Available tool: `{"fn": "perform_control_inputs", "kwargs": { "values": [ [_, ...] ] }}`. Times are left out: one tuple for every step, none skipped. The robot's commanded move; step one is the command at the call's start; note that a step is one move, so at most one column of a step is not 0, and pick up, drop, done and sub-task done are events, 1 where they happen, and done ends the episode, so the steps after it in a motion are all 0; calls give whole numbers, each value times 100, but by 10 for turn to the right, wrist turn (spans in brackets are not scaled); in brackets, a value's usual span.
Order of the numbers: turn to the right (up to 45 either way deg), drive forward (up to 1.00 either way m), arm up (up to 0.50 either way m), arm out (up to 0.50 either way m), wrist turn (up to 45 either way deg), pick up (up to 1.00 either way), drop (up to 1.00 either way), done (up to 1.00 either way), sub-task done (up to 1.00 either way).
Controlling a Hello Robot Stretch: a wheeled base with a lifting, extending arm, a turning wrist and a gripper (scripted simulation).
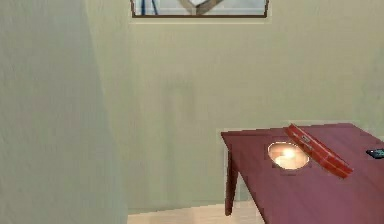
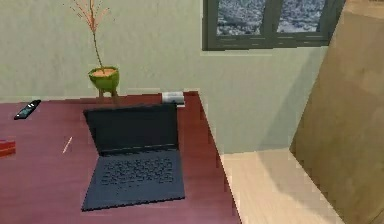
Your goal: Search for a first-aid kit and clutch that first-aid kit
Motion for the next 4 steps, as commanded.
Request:
{"fn": "perform_control_inputs", "kwargs": {
  "values": [
    [30, 0, 0, 0, 0, 0, 0, 0, 0],
    [0, 45, 0, 0, 0, 0, 0, 0, 0],
    [-330, 0, 0, 0, 0, 0, 0, 0, 0],
    [0, 0, 50, 0, 0, 0, 0, 0, 0]
  ]
}}
